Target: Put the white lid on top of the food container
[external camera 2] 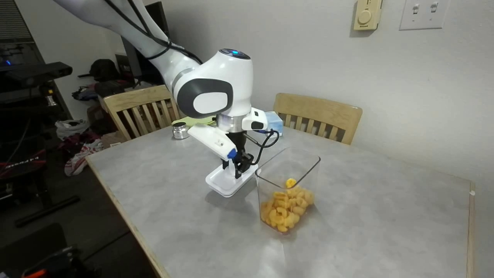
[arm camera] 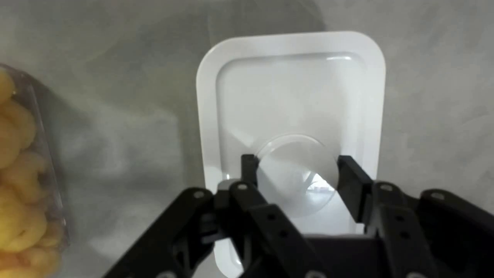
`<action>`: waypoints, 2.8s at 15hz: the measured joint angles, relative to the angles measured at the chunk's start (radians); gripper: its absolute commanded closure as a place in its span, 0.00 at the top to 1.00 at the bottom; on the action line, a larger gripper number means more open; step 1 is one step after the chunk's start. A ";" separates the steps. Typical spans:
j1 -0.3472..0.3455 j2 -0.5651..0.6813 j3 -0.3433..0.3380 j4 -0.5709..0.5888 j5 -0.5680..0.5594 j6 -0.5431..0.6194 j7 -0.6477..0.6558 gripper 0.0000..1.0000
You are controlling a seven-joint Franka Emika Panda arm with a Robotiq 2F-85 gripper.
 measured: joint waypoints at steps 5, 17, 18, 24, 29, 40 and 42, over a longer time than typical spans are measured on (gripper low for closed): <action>0.000 -0.089 0.001 0.004 -0.013 -0.002 -0.060 0.29; 0.006 -0.228 -0.083 0.075 -0.123 -0.003 -0.034 0.29; 0.007 -0.236 -0.095 0.085 -0.140 -0.004 -0.014 0.29; 0.014 -0.266 -0.172 0.134 -0.259 -0.067 0.107 0.29; 0.011 -0.270 -0.222 0.132 -0.279 -0.106 0.124 0.29; -0.025 -0.251 -0.221 0.048 -0.089 -0.101 -0.017 0.29; -0.035 -0.234 -0.216 0.038 -0.040 -0.096 -0.063 0.29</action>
